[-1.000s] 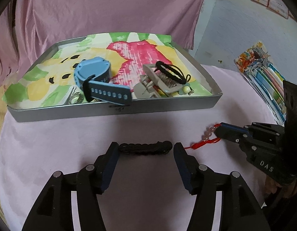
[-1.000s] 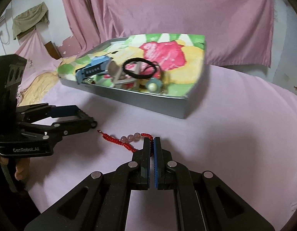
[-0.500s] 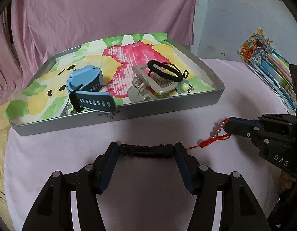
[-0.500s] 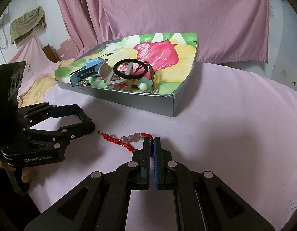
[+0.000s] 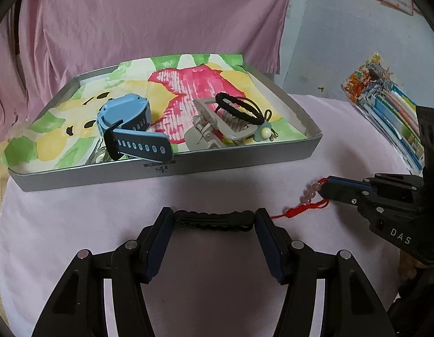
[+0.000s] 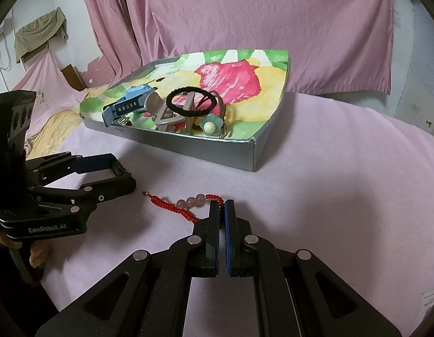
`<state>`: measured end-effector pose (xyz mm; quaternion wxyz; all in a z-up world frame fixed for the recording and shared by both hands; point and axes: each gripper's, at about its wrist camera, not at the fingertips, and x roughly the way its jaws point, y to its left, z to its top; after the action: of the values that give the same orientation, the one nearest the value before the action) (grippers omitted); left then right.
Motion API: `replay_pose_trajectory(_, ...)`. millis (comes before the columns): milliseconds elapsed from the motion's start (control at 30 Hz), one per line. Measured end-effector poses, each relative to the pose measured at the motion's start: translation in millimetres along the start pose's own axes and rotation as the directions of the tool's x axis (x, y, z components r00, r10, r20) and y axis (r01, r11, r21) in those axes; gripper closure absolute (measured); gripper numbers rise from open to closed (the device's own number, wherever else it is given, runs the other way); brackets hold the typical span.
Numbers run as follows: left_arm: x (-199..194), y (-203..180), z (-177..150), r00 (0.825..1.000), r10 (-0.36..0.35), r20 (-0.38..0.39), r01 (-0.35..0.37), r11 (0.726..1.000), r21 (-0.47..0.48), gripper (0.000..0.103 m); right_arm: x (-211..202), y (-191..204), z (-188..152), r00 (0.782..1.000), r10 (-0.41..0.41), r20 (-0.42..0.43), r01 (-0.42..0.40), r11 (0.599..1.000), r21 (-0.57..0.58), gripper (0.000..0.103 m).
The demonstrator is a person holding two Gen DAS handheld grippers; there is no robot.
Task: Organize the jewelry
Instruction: 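Carry the black bracelet with the left tool into the tray while the right tool carries the red cord bracelet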
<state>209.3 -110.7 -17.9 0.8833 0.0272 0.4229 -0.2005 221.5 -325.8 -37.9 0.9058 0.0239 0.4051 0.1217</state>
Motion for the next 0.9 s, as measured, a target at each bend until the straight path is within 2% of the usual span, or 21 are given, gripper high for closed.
replay_pose_trajectory(300,-4,2,-3,0.999,-0.035,0.009,0.035,0.999,-0.018,0.047,-8,5,0,0.998,-0.054,0.043,0.055,0.998,-0.014,0.1)
replay_pose_trajectory(467,-12,4,-5,0.999,-0.044,0.032,0.045,0.998,-0.031,0.046,-14,7,0,0.996,-0.053,0.078,0.053,0.999,-0.007,0.1)
replay_pose_trajectory(900,-48,18,1,0.984,-0.047,0.171,0.063,0.994,-0.087,0.046,-34,18,12,0.977,-0.009,0.215,0.007,1.0,0.01,0.1)
